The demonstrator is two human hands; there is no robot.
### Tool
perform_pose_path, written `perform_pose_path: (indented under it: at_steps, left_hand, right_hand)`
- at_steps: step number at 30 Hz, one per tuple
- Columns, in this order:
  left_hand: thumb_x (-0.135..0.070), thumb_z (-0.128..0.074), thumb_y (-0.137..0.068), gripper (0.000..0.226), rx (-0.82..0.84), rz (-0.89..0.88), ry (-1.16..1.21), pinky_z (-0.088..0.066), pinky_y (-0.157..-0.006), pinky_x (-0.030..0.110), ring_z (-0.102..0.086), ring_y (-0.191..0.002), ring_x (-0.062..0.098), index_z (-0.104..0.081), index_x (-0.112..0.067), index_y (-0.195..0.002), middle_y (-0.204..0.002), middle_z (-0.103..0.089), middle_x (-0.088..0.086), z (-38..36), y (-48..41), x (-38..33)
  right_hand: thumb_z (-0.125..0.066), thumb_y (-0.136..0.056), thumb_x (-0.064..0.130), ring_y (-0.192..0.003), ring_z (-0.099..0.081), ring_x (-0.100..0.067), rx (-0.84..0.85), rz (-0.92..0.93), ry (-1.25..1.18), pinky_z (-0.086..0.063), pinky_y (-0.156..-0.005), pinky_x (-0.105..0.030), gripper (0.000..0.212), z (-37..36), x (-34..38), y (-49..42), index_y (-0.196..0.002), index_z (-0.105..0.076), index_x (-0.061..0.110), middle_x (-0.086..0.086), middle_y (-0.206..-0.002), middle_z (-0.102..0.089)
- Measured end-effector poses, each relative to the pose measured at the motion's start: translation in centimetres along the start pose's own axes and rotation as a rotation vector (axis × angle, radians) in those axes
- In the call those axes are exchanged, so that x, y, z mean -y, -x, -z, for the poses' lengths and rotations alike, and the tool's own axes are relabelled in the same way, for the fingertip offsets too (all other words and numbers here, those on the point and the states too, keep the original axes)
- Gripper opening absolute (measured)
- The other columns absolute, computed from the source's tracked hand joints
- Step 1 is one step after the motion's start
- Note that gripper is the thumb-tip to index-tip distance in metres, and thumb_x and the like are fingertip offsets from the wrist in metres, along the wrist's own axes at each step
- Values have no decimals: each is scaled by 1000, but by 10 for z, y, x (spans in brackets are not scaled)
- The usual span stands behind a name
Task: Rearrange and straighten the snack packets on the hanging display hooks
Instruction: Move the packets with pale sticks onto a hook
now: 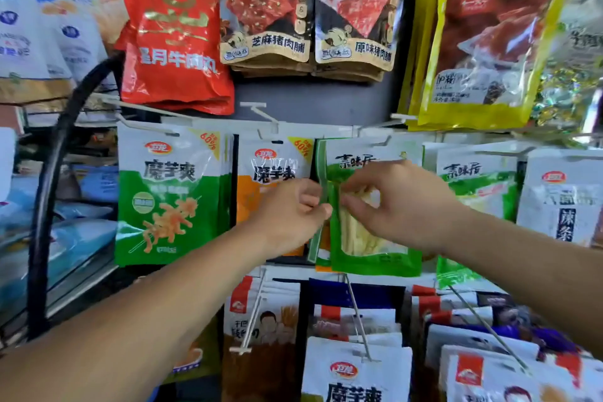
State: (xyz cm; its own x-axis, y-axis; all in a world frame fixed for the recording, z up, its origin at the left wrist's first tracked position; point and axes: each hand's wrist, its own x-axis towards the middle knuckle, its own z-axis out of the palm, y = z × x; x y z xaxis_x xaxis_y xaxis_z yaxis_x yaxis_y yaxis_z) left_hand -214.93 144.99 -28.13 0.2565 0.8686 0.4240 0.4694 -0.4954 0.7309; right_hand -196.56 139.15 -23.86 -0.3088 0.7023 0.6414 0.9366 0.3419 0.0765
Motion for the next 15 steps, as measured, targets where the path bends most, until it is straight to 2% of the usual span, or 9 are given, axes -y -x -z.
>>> perform_pose_path:
  at_steps: [2,4,6,9,10,13,15]
  left_hand:
    - [-24,-70,-96,55,18,29,80,-49,-102,30,-61,-121,18,-49,-14,-146,-142,-58,10,-23,-4,-9]
    - [-22,-72,-95,67,-2,83,152,-47,-99,30,-58,-123,19,-39,-14,-153,-148,-53,10,-37,-9,-15]
    - [-23,-75,-93,70,-61,133,225,-48,-96,31,-60,-119,18,-38,-16,-152,-145,-57,6,-42,-12,-18]
    - [-24,-79,-89,70,-152,182,312,-50,-100,37,-64,-113,18,-43,-16,-149,-133,-66,5,-46,-17,-16]
    - [-23,-79,-89,62,-170,194,330,-51,-97,37,-66,-107,16,-49,-15,-143,-125,-71,4,-48,-17,-17]
    - [-29,-81,-87,26,-229,187,353,-54,-78,31,-69,-92,13,-68,-18,-107,-104,-75,2,-51,-20,-22]
    - [-45,-82,-82,38,-208,175,320,-57,-87,36,-70,-98,17,-70,-19,-107,-104,-74,-1,-52,-21,-28]
  right_hand:
    - [-63,-95,46,-110,-70,-22,-20,-57,29,-58,-82,-38,26,8,-30,16,-113,-75,32,9,-114,-74]
    - [-65,-95,43,-113,-68,-22,-26,-101,26,-57,-85,-39,29,11,-58,25,-118,-74,29,7,-118,-72]
    - [-67,-94,39,-110,-68,-21,-49,-147,-35,-56,-86,-38,28,13,-78,31,-119,-75,27,5,-118,-72]
    - [-68,-93,38,-108,-69,-21,-104,-197,-61,-58,-87,-42,29,17,-99,37,-120,-74,28,3,-117,-73]
    - [-70,-92,37,-109,-68,-22,-116,-219,-72,-58,-88,-43,31,17,-105,39,-121,-74,27,2,-119,-72]
    - [-72,-93,36,-114,-67,-23,-147,-286,-134,-57,-91,-44,33,18,-126,48,-123,-74,24,0,-123,-71]
    - [-72,-94,38,-119,-66,-22,-138,-331,-151,-56,-96,-39,35,19,-140,54,-127,-72,26,2,-129,-70]
